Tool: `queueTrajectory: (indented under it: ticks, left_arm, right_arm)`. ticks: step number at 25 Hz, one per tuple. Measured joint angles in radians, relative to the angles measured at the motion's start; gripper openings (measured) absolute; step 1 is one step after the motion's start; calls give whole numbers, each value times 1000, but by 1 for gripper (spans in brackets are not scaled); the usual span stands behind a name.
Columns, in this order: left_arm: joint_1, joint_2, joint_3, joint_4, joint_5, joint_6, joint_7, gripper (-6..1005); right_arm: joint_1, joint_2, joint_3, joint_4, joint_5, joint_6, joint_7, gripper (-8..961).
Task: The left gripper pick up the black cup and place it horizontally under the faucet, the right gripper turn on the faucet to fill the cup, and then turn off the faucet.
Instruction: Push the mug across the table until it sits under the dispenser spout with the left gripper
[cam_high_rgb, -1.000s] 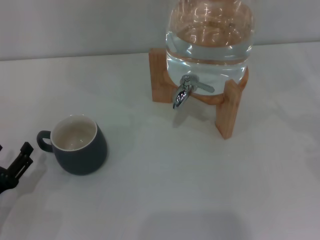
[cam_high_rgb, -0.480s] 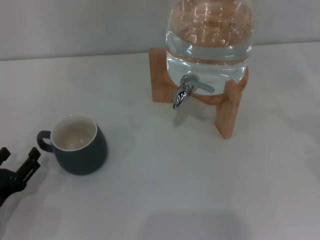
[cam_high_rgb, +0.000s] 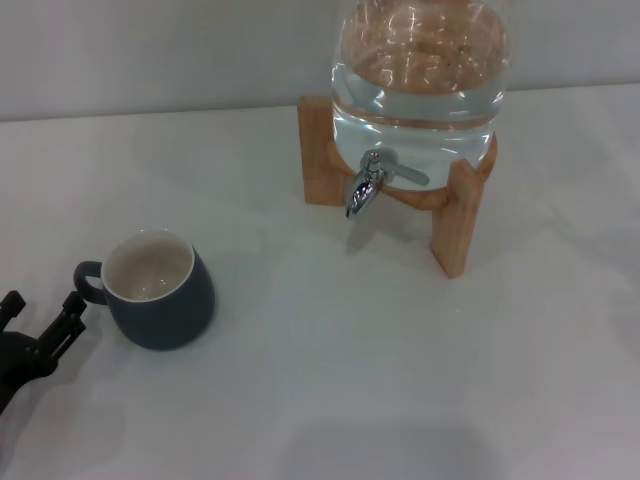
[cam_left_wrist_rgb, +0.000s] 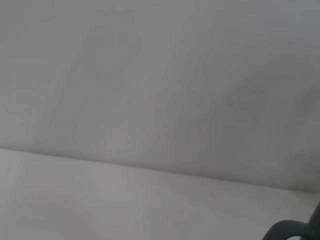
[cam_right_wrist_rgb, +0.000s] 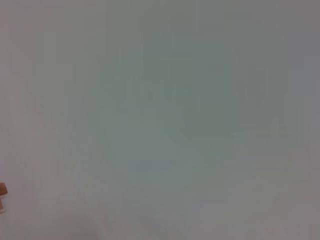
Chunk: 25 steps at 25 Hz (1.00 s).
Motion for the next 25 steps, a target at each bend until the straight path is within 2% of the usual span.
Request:
queueTrajectory:
  ticks: [9, 25]
  left_arm:
    - [-15, 1, 1, 1, 22, 10, 140, 837]
    - [-27, 4, -6, 8, 15, 11, 150, 813]
  right_arm:
    - [1, 3, 4, 0, 0, 3, -1, 845]
    - [12, 8, 3, 1, 0, 0, -3, 845]
